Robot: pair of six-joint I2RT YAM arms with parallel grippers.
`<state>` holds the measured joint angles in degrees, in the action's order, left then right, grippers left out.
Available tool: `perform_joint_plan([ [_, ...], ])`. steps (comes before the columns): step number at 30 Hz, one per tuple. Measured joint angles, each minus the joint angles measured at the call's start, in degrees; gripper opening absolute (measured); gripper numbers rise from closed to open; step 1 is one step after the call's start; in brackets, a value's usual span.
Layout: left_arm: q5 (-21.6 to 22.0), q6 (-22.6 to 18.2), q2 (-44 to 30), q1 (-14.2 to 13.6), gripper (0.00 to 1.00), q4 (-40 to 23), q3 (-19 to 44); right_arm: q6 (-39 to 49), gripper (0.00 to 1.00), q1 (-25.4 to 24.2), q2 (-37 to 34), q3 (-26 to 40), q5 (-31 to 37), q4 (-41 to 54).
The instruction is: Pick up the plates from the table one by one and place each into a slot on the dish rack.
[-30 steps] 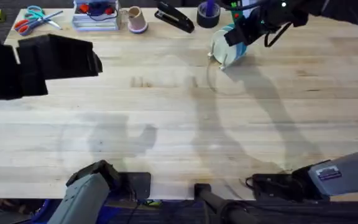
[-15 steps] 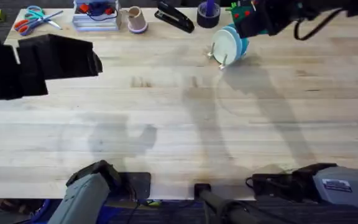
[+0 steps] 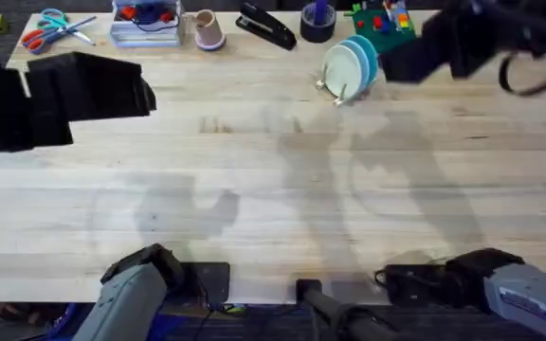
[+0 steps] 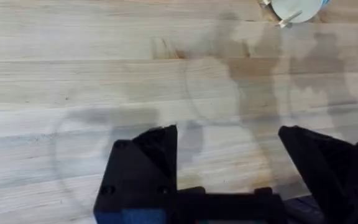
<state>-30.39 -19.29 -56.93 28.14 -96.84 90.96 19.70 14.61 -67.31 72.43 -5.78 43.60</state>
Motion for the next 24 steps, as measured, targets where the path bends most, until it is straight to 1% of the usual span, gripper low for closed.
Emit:
perform_joint_plan([
  [7, 0.00, 0.00, -0.02, 0.00, 0.995, 0.00, 0.00, 0.02, 0.982, 0.00, 12.32, -9.34, 0.00, 0.38],
  [10, 0.00, 0.00, 0.00, 0.00, 0.995, 0.00, 0.00, 0.00, 0.990, 0.00, 18.34, -12.73, 0.00, 1.32],
  [14, 0.00, 0.00, -0.01, 0.00, 0.995, 0.00, 0.00, 0.00, 0.991, 0.00, 24.36, -16.91, 0.00, 1.94],
  [19, 0.00, 0.00, 0.00, 0.00, 0.995, 0.00, 0.00, 0.00, 0.992, 0.00, 27.89, -20.63, 0.00, 2.14],
  [24, 0.00, 0.00, 0.00, 0.00, 0.995, 0.00, 0.00, -1.01, 0.992, 0.00, 28.08, -21.60, 0.00, 3.81],
])
